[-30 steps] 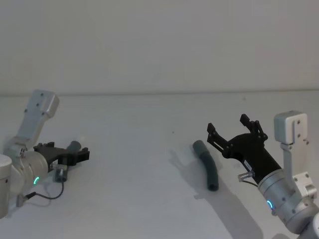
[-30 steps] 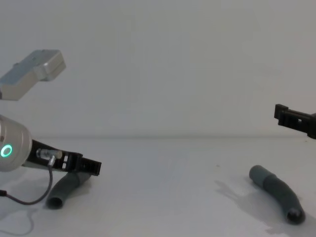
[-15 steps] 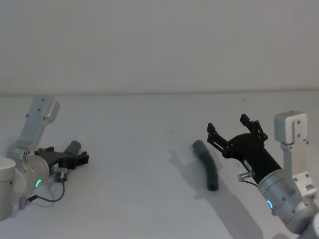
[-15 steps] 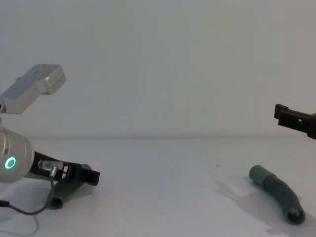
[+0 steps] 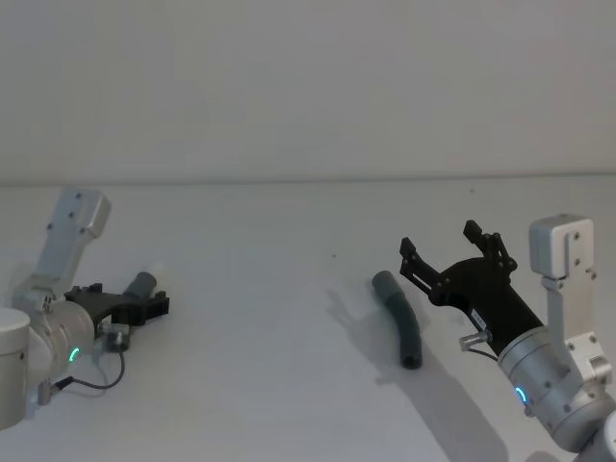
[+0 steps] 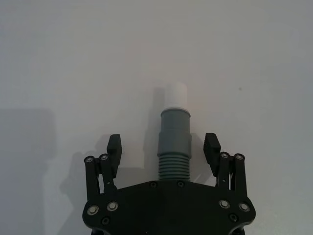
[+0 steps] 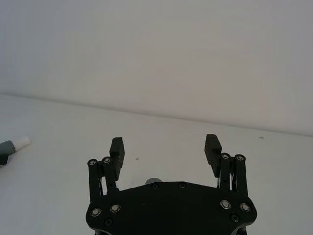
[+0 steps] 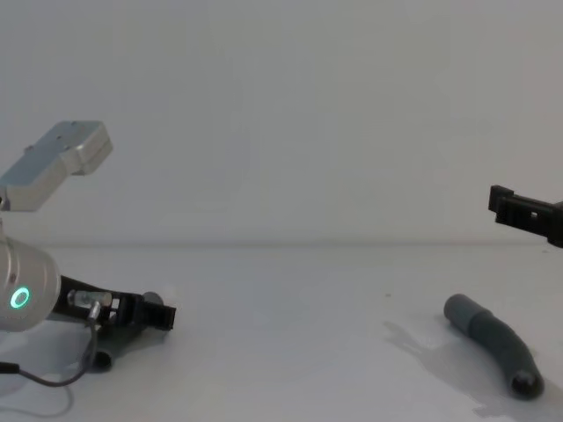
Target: Use both hands to pick up one end of the pipe from the table, align the ends, and insert them.
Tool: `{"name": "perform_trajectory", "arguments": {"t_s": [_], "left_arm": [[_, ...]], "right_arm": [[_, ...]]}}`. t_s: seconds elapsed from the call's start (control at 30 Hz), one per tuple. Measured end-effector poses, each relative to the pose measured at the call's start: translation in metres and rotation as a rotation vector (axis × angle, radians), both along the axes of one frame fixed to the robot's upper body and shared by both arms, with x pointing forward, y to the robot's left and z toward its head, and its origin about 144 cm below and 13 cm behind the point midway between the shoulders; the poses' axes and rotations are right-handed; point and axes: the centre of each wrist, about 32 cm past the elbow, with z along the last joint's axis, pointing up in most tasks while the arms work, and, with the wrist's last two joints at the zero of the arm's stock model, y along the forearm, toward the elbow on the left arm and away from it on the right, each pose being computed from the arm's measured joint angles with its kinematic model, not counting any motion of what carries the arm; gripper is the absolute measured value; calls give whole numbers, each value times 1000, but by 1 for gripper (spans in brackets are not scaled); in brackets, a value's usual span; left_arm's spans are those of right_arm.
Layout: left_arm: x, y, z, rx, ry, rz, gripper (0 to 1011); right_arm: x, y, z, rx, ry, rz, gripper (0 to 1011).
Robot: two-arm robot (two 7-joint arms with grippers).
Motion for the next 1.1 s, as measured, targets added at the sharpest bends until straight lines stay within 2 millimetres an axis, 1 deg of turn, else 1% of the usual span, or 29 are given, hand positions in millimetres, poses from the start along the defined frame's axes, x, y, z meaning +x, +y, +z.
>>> {"name": "perform_trajectory", "arguments": {"t_s": [0.1,0.17,0.27,0.3,0.33,0.37,0.43,0.53,0.6,0.7,1.1], "left_arm": [[0,0,-1,-1,-2,2,981],[1,1,-1,-2,-4,4,931],[1,1,-2,-2,-6,5,886],[1,1,-2,-3,-7,6,838],[1,1,-2,-3,-7,6,822],[1,1,-2,-3,-7,7,765],[1,1,-3,-3,-8,7,732],[1,1,-3,-4,-9,8,652],[1,1,-3,-4,-9,8,640],[1,1,-3,-5,-9,8,589],[1,1,-4,-7,-10,8,499]], "right_arm": [[0,0,0,0,0,0,1003],[0,0,0,0,0,0,1003],[0,0,0,0,0,0,1003],[0,0,0,0,0,0,1003],[0,0,0,0,0,0,1003],[0,0,0,0,0,0,1003],[0,0,0,0,0,0,1003],[0,0,0,0,0,0,1003],[0,0,0,0,0,0,1003],[0,0,0,0,0,0,1003],[0,0,0,0,0,0,1003]]}}
